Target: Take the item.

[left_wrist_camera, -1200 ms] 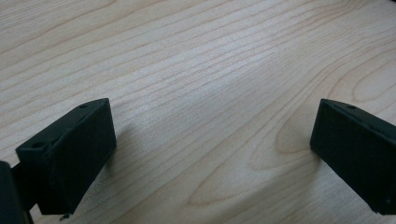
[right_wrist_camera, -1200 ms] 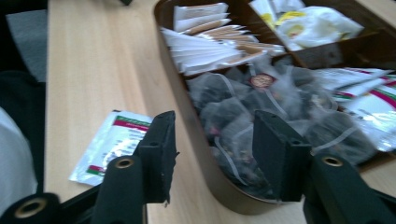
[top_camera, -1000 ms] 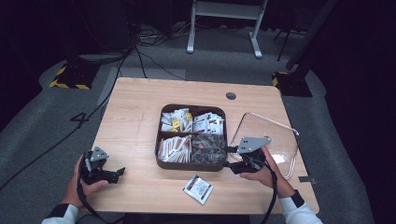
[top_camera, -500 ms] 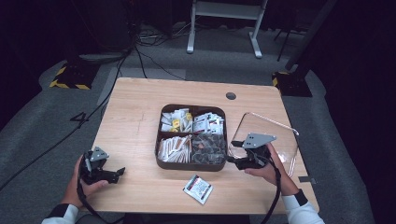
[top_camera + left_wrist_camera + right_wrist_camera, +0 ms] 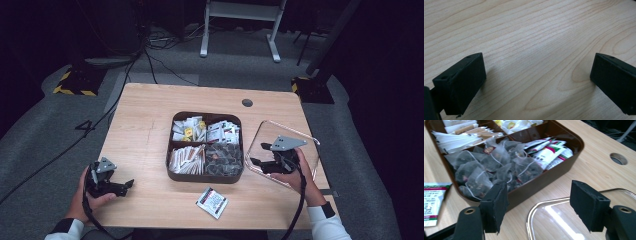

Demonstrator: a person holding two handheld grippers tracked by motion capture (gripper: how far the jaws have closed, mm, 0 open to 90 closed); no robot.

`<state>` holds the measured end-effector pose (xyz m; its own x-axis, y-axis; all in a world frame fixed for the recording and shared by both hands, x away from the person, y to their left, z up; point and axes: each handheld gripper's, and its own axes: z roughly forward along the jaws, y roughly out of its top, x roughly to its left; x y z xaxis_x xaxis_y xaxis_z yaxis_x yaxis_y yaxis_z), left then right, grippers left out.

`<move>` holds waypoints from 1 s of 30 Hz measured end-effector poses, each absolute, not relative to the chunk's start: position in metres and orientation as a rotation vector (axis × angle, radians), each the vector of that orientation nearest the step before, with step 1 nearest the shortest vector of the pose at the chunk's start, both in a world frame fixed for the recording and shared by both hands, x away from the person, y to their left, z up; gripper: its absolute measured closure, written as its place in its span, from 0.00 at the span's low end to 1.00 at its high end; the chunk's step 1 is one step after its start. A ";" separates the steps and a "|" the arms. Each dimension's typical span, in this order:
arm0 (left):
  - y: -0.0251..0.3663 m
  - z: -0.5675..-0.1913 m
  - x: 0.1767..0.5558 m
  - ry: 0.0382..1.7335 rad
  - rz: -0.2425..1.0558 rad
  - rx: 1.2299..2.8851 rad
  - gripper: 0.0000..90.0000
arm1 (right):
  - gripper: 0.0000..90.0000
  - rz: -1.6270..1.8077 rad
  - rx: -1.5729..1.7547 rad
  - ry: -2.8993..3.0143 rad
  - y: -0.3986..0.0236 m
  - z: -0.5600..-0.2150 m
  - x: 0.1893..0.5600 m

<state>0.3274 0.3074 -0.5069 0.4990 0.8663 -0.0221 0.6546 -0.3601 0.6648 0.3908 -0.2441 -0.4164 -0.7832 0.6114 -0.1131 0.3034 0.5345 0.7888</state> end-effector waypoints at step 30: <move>0.307 -0.507 0.328 1.241 0.446 2.129 0.01 | 0.35 0.967 1.196 2.219 -0.342 -0.458 0.438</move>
